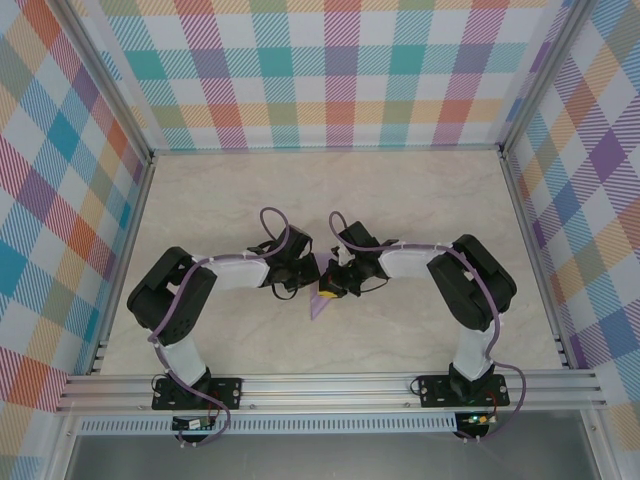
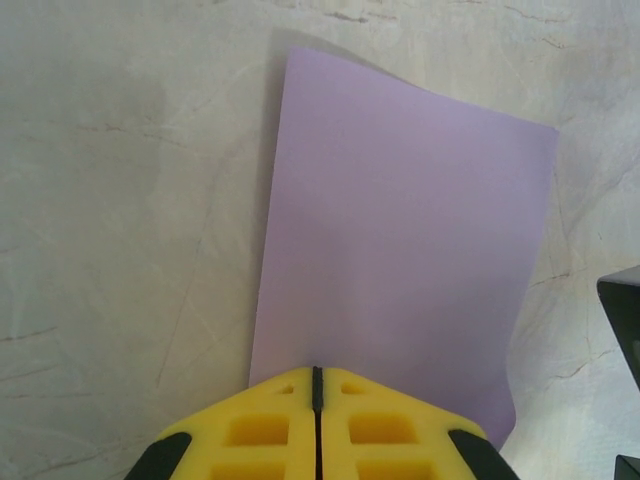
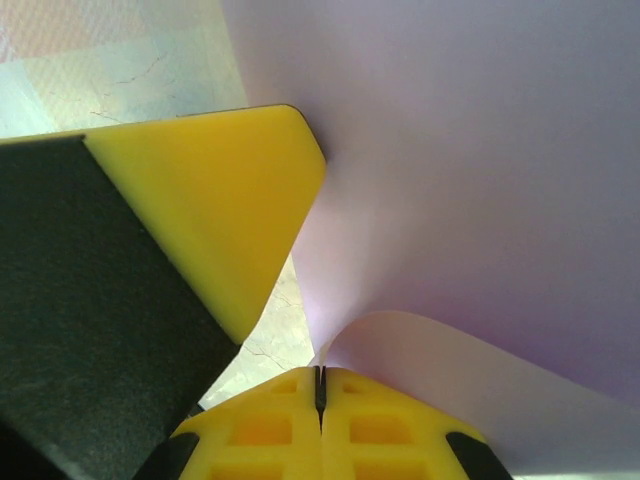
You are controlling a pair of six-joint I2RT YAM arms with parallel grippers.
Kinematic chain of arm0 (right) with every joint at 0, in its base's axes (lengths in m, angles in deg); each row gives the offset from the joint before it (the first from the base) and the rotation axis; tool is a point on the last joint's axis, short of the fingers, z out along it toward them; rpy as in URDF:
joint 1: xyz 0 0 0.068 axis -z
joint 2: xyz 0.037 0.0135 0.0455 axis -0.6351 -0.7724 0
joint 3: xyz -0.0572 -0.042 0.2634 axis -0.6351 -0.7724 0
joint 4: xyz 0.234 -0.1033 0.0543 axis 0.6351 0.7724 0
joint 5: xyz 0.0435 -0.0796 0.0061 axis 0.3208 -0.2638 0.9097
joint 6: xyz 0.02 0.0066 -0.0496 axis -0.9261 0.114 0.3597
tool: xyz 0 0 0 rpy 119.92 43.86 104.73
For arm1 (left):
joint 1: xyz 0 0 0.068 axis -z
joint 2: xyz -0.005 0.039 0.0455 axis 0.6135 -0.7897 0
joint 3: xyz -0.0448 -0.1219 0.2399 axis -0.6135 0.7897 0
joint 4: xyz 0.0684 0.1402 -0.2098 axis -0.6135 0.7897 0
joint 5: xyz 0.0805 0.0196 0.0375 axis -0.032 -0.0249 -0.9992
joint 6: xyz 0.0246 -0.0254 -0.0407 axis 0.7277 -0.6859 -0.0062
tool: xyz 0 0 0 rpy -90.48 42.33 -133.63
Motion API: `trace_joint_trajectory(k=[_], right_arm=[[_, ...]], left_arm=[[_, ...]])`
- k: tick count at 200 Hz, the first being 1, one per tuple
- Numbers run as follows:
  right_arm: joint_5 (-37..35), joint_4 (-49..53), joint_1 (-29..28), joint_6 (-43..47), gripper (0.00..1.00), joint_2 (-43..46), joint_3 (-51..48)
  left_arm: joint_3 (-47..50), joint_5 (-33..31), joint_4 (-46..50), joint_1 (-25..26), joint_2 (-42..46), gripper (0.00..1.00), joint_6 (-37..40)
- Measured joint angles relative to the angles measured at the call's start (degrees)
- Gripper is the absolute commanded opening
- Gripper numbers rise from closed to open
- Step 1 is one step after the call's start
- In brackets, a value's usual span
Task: Fold a paper plane with a square sheet of paper (pick it up from the middle)
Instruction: Third fold the triangle at the center of the table.
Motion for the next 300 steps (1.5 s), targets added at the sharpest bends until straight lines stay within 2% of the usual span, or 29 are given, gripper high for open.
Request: trace_joint_trajectory(k=[162,300], right_arm=[[-1.73,-0.33,0.00,0.37,0.00,-0.85,0.02],[-0.20,0.07,0.00,3.74,0.00,-1.38,0.24]], left_arm=[[-0.20,0.02,0.04,-0.15,-0.13,0.05,0.83],[-0.20,0.24,0.04,-0.15,-0.13,0.05,0.83]])
